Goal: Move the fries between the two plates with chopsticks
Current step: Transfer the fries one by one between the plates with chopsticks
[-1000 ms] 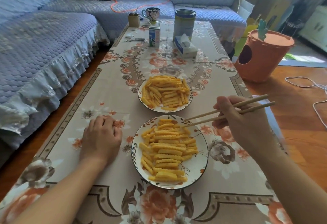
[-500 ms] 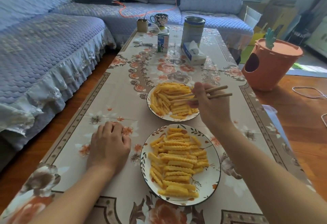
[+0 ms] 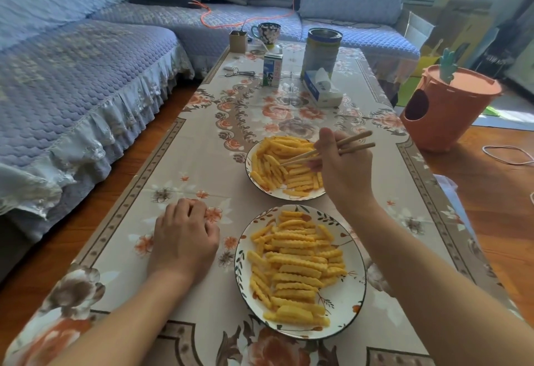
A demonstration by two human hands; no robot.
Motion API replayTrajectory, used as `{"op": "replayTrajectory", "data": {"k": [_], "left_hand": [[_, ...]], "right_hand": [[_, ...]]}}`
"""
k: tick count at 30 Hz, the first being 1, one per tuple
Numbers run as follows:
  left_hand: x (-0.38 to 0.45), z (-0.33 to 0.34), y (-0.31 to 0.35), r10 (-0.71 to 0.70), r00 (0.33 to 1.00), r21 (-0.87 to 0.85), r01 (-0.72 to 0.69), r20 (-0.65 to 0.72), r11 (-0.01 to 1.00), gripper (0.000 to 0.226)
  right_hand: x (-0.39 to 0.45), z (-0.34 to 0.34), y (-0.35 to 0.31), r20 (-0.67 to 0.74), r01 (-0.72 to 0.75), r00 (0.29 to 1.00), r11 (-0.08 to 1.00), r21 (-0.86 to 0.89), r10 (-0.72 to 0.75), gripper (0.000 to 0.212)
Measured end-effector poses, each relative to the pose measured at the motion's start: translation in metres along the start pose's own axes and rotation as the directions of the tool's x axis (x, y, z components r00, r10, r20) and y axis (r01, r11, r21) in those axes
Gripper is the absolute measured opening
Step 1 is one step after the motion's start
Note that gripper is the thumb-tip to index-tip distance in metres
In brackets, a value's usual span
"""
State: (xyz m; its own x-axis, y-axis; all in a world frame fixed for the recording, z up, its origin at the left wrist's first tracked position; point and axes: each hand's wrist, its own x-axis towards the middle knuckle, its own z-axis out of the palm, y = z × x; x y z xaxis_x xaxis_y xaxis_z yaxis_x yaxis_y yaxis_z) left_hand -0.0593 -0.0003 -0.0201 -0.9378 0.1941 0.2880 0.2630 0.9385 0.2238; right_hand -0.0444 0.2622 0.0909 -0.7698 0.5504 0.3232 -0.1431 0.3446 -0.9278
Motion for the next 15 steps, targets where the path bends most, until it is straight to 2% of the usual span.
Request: {"op": "replayTrajectory", "data": {"k": [3,9,12,15], "left_hand": [[0.0,-0.002,0.001,-0.003,1.0,-0.005,0.003,0.004,1.0,0.029],[-0.001,-0.001,0.001,-0.017,1.0,-0.013,0.017,0.021,1.0,0.021],[-0.002,-0.002,0.004,-0.026,1.0,-0.01,0.026,0.015,1.0,0.02],[-0.004,-0.004,0.005,-0.029,0.999,-0.014,0.029,0.016,0.999,0.021]], "right_hand": [[-0.006,-0.027,-0.019,-0.009,-0.063,0.998,0.993,0.1,0.065,0.035],[-0.054,-0.097,-0.041,0.083,-0.137,0.989,0.98,0.146,0.126,0.04],[-0.08,-0.109,-0.035,0.115,-0.17,0.981,0.976,0.138,0.155,0.039],[-0.087,-0.106,-0.032,0.149,-0.146,0.981,0.98,0.137,0.126,0.038]]}}
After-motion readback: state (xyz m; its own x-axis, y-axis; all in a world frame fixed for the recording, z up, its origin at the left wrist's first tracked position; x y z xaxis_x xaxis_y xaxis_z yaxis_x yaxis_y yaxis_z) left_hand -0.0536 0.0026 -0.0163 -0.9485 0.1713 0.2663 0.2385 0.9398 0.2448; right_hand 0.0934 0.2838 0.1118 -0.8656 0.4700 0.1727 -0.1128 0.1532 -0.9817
